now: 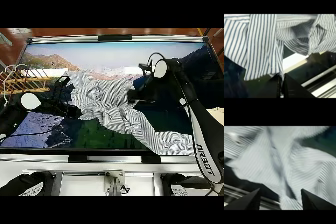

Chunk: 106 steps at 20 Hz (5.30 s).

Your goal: Fold the shirts.

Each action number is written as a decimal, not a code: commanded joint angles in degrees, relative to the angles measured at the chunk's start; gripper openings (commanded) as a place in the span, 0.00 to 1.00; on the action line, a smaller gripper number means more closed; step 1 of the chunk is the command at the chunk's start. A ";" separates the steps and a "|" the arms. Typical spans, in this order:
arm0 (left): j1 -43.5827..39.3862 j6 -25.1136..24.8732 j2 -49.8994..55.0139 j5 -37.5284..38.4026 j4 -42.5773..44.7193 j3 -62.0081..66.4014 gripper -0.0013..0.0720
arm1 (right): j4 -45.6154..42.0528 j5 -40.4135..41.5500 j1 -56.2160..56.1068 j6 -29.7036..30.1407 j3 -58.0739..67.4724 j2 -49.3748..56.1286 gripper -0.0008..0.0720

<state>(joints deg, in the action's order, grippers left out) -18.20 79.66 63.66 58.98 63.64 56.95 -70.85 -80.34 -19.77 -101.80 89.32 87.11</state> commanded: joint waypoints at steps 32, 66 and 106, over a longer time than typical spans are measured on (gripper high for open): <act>5.29 -5.35 -6.05 -13.07 -18.67 32.89 0.10 | 5.16 10.21 5.77 14.34 25.44 -11.08 0.11; 1.03 -16.83 -9.31 -6.51 3.41 -11.41 0.77 | 0.55 -1.68 -2.19 4.94 -17.53 -13.25 0.11; -7.06 -24.98 -2.01 -19.63 4.50 -11.26 0.10 | 2.64 -8.13 -1.42 -18.84 -13.31 -4.66 0.77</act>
<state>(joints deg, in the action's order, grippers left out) -25.28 54.68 61.78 39.42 68.12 45.63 -69.84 -83.92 -21.17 -121.71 75.64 78.32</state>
